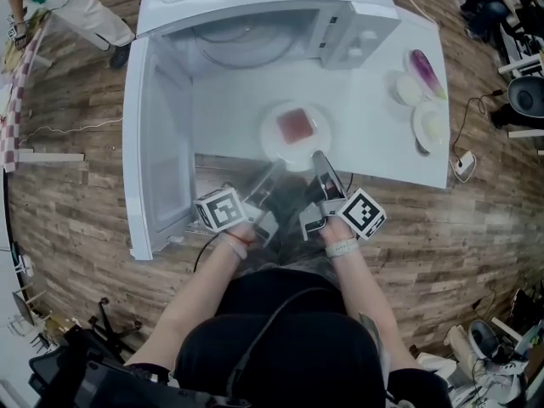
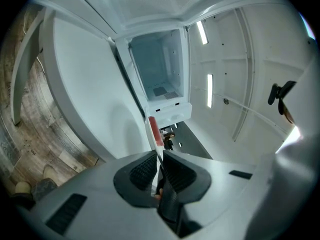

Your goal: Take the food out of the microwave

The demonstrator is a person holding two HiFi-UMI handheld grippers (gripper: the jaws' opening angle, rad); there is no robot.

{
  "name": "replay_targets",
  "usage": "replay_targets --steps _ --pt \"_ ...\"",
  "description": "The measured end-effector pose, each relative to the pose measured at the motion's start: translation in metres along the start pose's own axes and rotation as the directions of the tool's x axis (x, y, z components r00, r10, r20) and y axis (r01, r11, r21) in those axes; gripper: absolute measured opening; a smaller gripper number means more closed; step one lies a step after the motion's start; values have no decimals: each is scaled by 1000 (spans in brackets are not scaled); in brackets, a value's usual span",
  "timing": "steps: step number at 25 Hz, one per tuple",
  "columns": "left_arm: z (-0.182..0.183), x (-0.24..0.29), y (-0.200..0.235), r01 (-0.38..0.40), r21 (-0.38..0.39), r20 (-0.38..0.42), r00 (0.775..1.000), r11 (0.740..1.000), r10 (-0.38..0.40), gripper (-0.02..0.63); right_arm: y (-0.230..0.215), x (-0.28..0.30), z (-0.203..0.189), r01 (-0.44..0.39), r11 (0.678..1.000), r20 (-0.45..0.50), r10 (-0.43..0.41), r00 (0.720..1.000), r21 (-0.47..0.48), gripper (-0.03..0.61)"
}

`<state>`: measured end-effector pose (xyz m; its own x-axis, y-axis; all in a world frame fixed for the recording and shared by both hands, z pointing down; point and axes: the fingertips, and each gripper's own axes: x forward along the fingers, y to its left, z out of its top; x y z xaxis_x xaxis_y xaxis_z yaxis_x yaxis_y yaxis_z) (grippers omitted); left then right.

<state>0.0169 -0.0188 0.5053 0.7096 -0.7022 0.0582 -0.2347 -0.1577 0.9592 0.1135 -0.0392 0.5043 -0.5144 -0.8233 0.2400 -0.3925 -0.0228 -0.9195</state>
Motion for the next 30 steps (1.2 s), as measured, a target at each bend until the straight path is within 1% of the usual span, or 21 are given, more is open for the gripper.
replay_targets --steps 6,12,15,17,20,30 --pt "-13 0 3 25 9 -30 999 1000 -25 43 -10 -10 -3 16 1000 0 -16 1000 -3 55" --pt "-23 1 8 23 18 -50 999 1000 -22 43 -23 -20 -5 42 999 5 -42 999 18 55" --pt "-29 0 7 24 12 -61 998 1000 -23 44 -25 -24 -6 42 999 2 -42 999 3 56" --pt "-32 -1 7 23 11 -63 998 1000 -22 44 -26 -26 -7 46 999 0 -46 999 2 56" --pt "-36 -3 9 22 7 -59 998 1000 -21 44 -31 -30 -10 52 998 3 -52 999 26 55" --pt "-42 -11 15 15 6 -49 999 1000 -15 44 -34 -33 -18 46 999 -11 -46 999 22 56"
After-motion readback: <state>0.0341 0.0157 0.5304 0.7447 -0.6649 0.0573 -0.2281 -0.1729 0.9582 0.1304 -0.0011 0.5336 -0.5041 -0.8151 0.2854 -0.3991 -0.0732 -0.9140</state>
